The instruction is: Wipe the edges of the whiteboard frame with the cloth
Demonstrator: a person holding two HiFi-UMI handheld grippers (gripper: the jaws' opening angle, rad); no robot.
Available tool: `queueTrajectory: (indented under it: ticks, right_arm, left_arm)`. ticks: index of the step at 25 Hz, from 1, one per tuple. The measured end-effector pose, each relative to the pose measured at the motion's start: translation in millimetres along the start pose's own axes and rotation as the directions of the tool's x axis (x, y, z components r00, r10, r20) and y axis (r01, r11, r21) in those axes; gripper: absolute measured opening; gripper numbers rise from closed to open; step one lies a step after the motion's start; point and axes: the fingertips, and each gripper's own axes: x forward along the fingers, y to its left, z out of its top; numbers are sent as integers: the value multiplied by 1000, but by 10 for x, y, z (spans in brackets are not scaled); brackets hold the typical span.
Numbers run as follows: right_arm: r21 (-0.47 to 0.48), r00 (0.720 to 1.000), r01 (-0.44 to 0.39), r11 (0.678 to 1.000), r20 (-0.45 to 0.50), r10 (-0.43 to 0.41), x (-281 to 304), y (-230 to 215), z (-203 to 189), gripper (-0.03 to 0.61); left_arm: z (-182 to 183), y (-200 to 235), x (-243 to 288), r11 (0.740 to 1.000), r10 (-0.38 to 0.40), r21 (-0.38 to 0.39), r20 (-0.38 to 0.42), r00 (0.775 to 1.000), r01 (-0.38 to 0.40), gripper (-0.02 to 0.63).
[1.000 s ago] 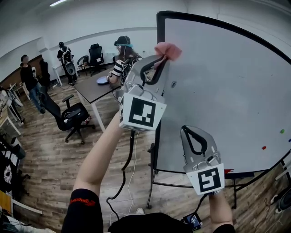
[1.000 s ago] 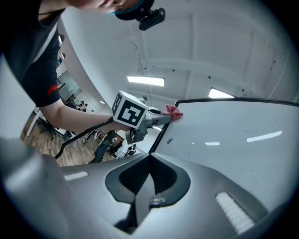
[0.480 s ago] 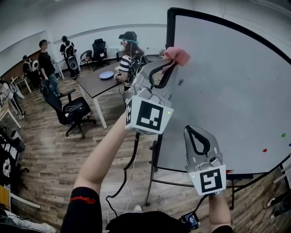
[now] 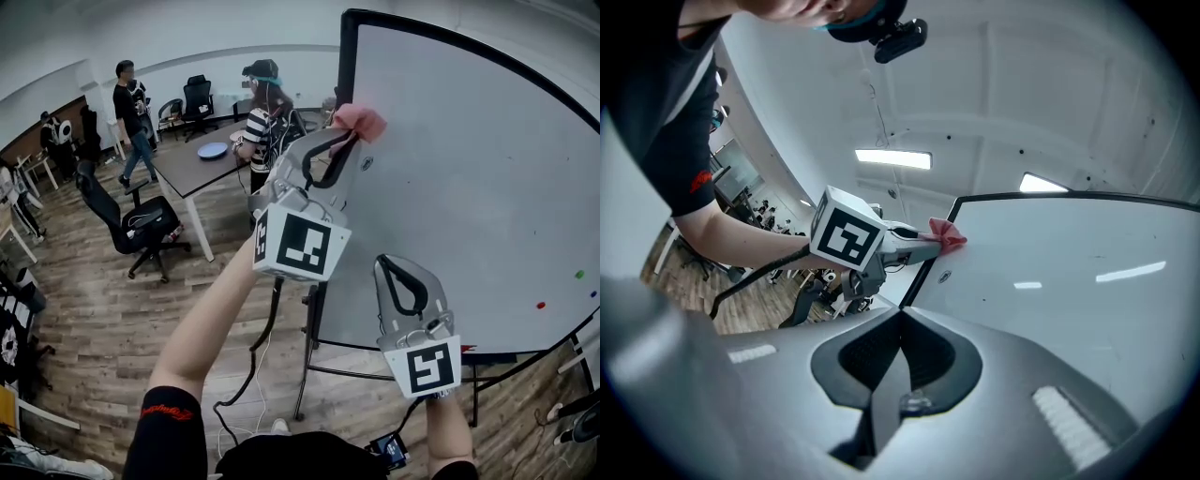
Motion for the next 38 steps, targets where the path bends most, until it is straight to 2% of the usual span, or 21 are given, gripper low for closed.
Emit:
queueTrajectory:
  ticks: [6,38]
  right_arm:
    - [8,1000,3,1000,-12,-2,-50,14,-7,2]
    - [36,998,11,999,-61,-9,-147,15,-256,2]
  left_arm:
    - [10,-42,-66,999,2,-38,-8,1000,-2,17]
    - [-237,-401,-257,998,-18,-58,-37,999,16,17]
